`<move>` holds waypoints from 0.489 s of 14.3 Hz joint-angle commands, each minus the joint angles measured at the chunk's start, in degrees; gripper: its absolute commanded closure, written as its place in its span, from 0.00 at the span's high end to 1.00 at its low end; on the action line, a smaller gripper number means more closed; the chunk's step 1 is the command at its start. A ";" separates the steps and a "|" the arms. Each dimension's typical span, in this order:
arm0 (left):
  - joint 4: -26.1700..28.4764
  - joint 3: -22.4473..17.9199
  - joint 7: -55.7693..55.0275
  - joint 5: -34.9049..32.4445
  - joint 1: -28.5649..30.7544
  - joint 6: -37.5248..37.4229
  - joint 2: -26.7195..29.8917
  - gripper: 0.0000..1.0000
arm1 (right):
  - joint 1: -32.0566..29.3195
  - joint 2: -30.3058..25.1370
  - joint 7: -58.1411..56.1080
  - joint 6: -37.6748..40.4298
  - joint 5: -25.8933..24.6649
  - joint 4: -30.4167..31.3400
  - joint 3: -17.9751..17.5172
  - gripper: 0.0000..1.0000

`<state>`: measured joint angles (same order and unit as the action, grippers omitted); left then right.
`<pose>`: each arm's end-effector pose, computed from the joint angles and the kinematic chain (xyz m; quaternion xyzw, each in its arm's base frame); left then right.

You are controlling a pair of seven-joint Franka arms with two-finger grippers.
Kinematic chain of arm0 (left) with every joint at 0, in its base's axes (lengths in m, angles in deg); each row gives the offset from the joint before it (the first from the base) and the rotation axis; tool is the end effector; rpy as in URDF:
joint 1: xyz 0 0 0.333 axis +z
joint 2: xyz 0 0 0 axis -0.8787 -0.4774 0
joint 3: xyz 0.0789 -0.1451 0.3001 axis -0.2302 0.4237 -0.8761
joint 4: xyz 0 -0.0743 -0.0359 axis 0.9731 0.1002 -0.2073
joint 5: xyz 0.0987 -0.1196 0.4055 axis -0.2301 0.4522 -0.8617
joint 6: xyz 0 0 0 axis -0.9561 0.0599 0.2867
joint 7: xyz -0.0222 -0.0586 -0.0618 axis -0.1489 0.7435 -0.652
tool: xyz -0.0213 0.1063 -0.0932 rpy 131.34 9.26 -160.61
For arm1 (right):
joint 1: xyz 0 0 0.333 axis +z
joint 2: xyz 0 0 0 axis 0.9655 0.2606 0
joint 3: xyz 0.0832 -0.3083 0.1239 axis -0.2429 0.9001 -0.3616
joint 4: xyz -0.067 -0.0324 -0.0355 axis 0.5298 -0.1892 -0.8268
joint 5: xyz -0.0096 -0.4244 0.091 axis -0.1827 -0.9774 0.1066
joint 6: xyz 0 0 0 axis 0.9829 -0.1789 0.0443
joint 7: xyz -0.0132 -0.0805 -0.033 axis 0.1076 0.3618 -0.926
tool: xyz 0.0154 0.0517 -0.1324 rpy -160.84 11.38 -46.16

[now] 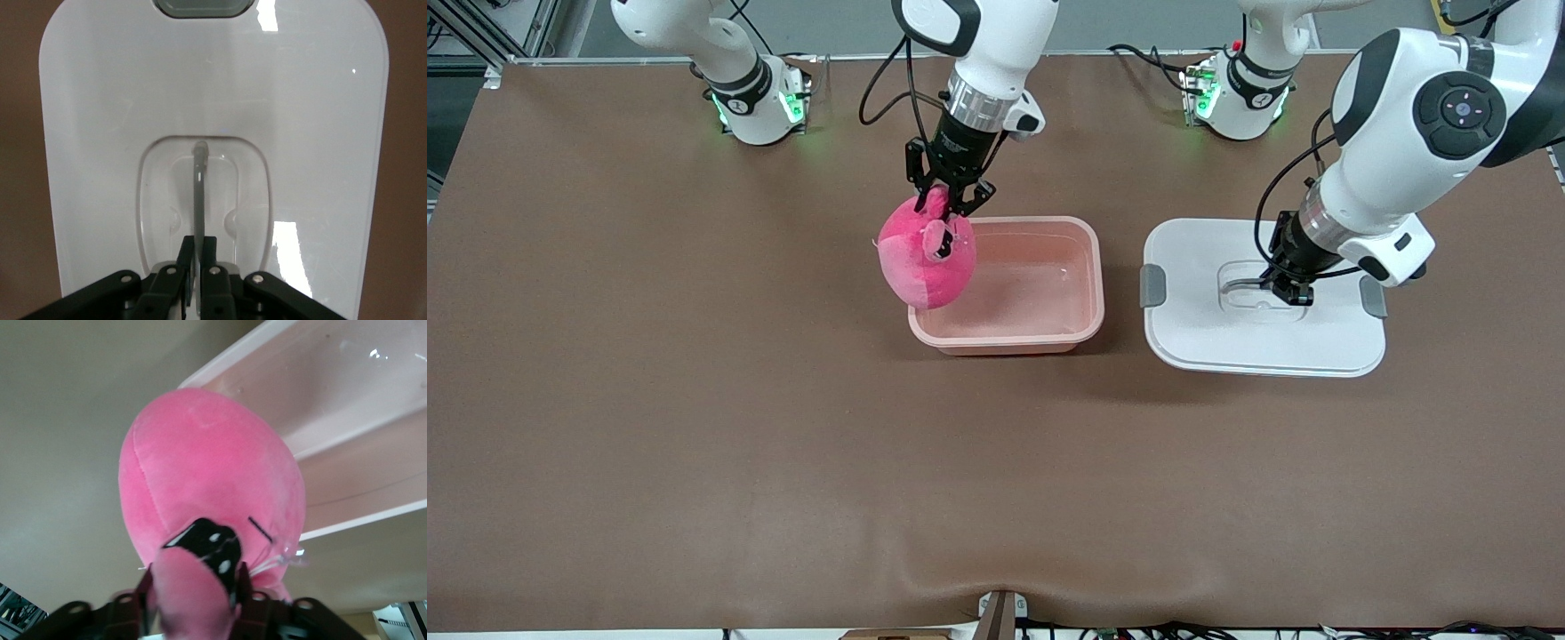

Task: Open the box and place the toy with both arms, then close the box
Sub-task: 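Lower the plush into the pink box and open the right gripper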

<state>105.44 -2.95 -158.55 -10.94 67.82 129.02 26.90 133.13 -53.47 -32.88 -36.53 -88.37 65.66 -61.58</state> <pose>0.5847 -0.1663 0.4668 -0.7274 -0.6861 0.0064 0.0087 0.4099 0.5232 0.4309 0.2540 0.9293 -0.1546 0.2190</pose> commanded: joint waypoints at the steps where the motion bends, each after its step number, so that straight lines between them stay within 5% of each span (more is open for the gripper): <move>1: 1.98 0.44 2.57 1.42 1.66 0.82 2.54 0.00 | 0.30 -0.04 0.68 0.54 -1.72 -1.05 0.34 1.00; 7: 2.24 0.44 2.66 1.60 1.58 0.82 2.89 0.00 | -0.32 -0.04 0.76 0.80 -1.20 -2.72 0.69 1.00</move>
<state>105.75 -2.88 -157.52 -10.76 68.60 129.04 27.12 133.04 -53.48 -32.84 -36.38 -88.69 63.58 -60.78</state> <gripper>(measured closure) 0.934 0.000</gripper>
